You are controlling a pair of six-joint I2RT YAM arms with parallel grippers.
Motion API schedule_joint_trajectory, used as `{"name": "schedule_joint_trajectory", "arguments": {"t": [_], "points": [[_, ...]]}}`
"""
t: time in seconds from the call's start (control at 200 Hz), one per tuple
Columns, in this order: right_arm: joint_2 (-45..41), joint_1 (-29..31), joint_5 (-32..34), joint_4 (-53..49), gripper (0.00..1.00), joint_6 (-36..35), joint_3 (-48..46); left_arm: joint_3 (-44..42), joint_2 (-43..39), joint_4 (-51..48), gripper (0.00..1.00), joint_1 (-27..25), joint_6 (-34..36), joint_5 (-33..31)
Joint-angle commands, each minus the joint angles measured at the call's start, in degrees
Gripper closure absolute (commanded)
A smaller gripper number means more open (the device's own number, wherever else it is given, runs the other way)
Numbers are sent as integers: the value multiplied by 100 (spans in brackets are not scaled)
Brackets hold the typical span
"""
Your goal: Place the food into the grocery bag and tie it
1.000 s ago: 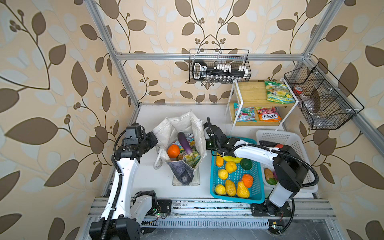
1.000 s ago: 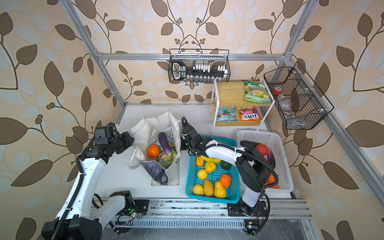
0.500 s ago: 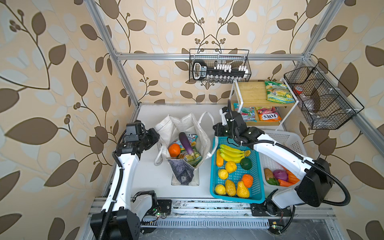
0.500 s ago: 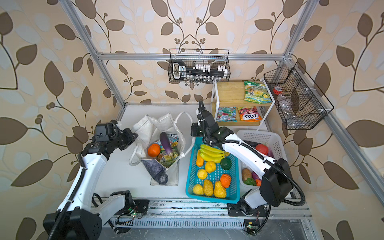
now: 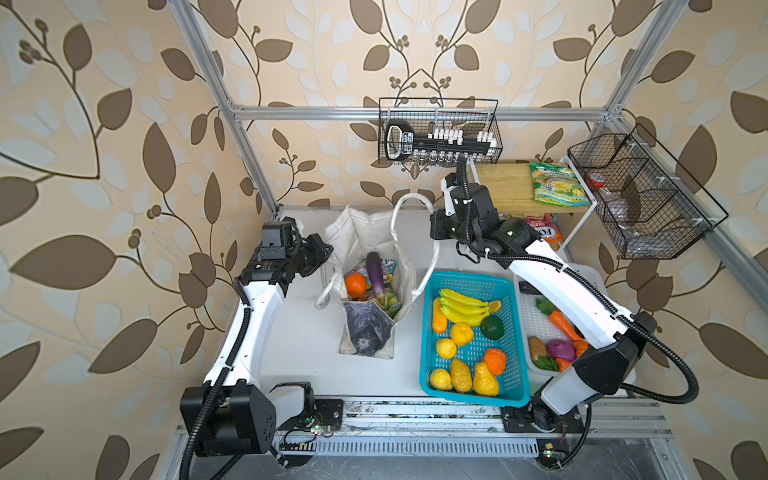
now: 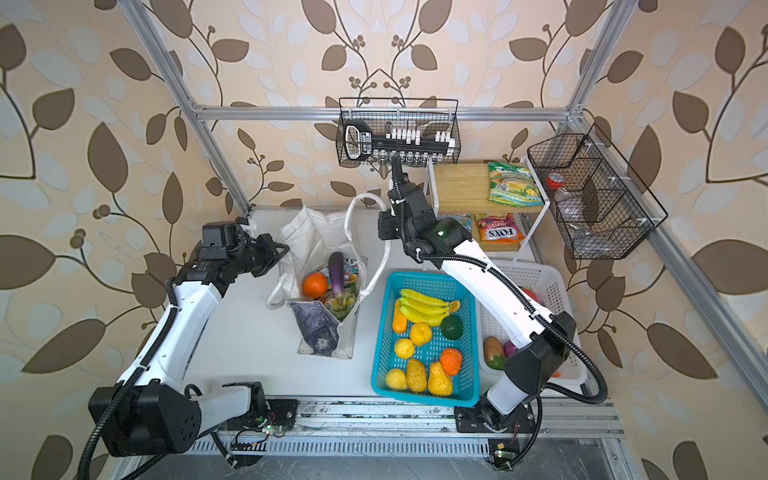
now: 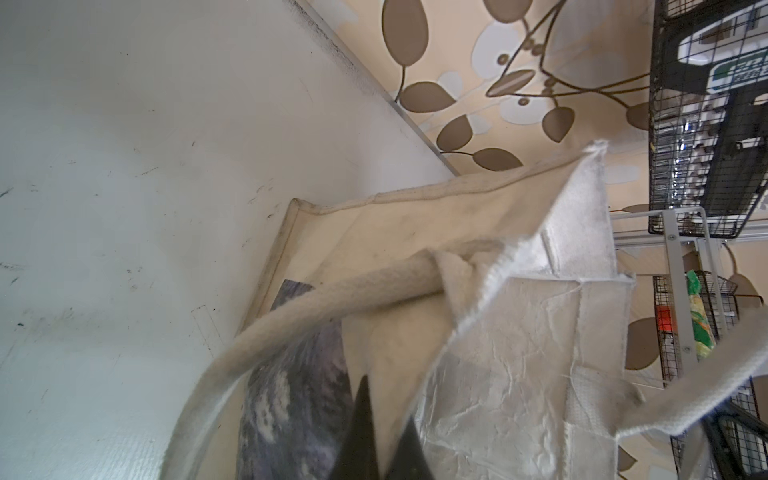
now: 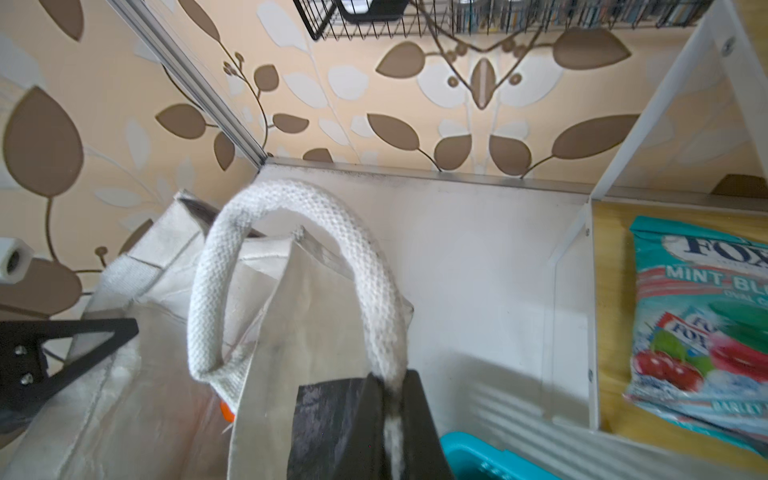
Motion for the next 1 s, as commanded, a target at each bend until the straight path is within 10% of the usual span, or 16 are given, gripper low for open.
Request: {"name": "schedule_joint_trajectory", "arguments": {"t": [0.0,0.135,0.36,0.585,0.74,0.89,0.995], "points": [[-201,-40,413,-407,100,-88,-122,23,-152,220,100,2,93,-34],[-488,-17,408,-379,100,-14,-581,-226,-419,260,77,-4,152,-153],[-843,-114,210,-96,100,28,-1201,176,-925,-153,2,246,220,-320],[-1013,-382,95,-241,100,-124,-1237,826,-1473,-974,1,414,155,-1049],[-1169,-404,-157,-43,100,-197,-1509,-226,-1891,-442,1,1050,-926,257],[-1310,-409,-312,151,100,-249,-1775,-483,-2449,-985,1,1184,-773,-977],[-1322,-408,-357,156,100,-317,-1835,-730,-2473,-1101,1,1492,-1031,-724]]}}
